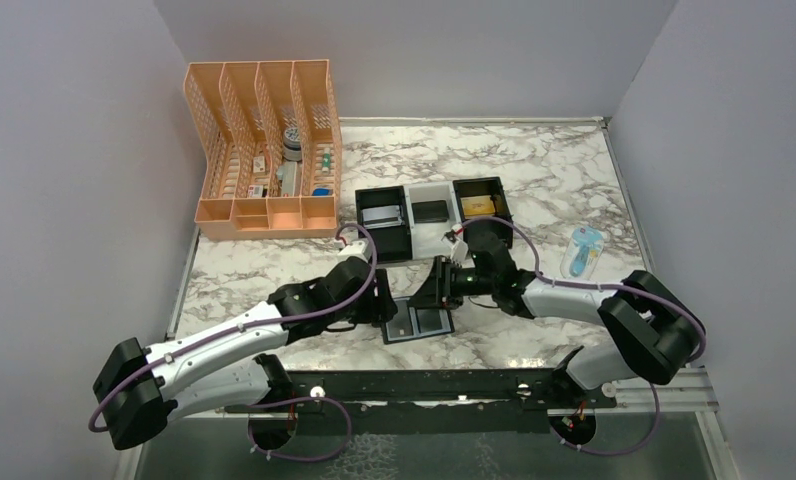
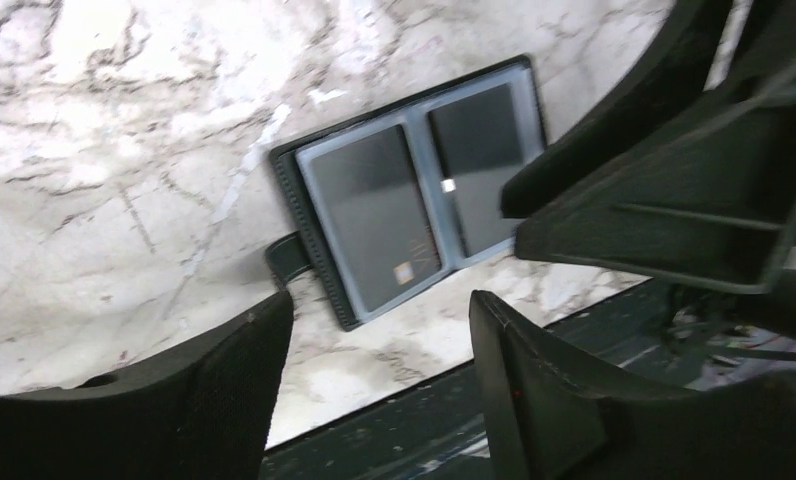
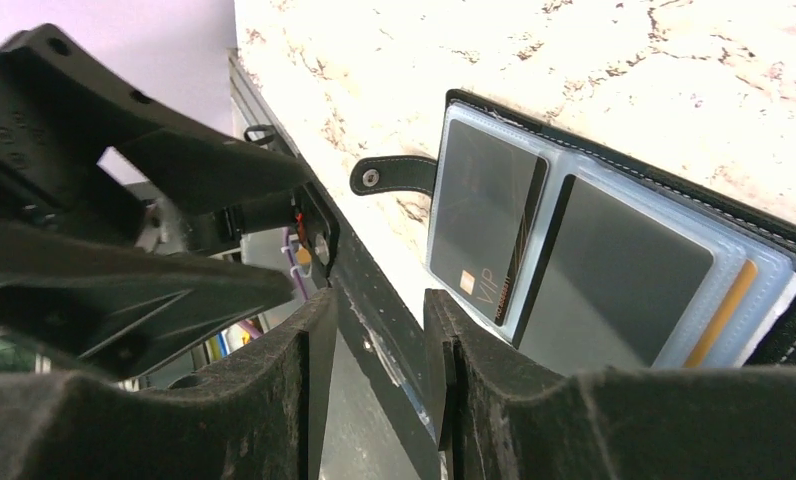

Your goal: Take the credit cards out of the card holder

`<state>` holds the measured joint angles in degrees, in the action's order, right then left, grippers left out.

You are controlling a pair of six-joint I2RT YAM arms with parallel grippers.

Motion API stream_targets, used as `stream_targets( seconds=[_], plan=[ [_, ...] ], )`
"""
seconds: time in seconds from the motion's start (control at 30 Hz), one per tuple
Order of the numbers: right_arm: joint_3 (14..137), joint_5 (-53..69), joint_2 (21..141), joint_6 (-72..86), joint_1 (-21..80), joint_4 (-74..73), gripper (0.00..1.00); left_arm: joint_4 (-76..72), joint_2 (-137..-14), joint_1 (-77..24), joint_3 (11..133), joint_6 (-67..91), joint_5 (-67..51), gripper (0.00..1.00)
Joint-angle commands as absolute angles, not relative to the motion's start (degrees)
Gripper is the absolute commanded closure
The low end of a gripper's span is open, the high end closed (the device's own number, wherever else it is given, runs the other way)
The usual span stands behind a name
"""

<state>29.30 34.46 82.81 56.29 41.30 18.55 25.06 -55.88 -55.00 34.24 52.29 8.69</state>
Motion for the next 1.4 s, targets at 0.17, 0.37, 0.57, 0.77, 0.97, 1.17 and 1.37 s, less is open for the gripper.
stream_targets(
  seconds=[0.17,0.37,0.57,0.77,0.97,1.17,1.37],
  plan=[
    [26.3,32.0,80.2,53.9,41.7,17.7,0.57,24.5,-55.6,-55.3,39.0,56.0,10.7,0.06],
    [27.6,31.5,80.9,50.2,41.7,14.2,0.60,20.6,-53.8,-55.3,39.2,55.4,11.6,0.06],
    [27.1,28.9,79.0,47.6,41.7,11.7,0.65,8.3,-48.3,-55.3,31.6,57.1,9.7,0.16],
    [27.5,27.1,79.5,45.1,41.7,10.1,0.70,1.1,-51.2,-55.3,27.3,57.4,6.1,0.31],
    [29.3,27.2,82.0,44.3,42.1,10.9,0.74,0.9,-54.1,-55.3,26.0,57.3,9.0,0.51],
    [30.5,27.1,82.3,44.5,43.5,11.4,0.79,-4.0,-59.5,-55.3,23.1,57.1,10.5,0.60],
    [31.6,25.9,81.6,43.1,44.0,6.9,0.79,-9.3,-62.6,-55.3,19.6,60.9,13.3,0.64]
  ],
)
